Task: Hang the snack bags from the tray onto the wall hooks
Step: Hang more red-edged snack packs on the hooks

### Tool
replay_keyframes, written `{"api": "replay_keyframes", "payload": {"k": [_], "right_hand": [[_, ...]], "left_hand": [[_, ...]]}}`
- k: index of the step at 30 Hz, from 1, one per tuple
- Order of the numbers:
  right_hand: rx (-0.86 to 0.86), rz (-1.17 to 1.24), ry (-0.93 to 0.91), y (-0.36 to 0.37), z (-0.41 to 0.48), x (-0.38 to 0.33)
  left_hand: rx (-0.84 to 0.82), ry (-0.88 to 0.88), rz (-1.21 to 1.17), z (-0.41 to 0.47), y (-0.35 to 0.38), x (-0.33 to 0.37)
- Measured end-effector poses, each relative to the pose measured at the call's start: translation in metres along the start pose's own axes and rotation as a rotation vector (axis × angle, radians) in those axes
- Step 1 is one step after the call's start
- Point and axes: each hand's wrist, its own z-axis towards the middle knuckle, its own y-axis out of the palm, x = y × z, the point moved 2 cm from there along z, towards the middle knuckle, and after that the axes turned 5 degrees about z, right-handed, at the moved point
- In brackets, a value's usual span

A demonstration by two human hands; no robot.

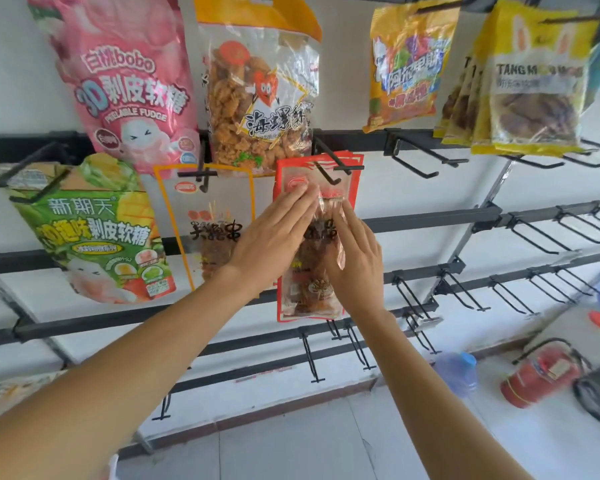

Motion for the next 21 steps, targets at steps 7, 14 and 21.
{"api": "replay_keyframes", "payload": {"k": [7, 14, 21], "right_hand": [[-0.165, 0.105, 0.146, -0.013, -0.037, -0.001], [-0.83, 0.11, 0.28, -0.034, -0.118, -0.016], [-1.123, 0.133, 0.146, -0.005, -0.169, -0.103]], "left_hand": [[-0.473, -0.102, -0.345, -0.047, -0.03, 0.019], [-0.809, -0.29, -0.388, -0.171, -0.052, 0.051], [-0.903, -0.478, -0.244, -0.272, -0.11, 0.048]]}}
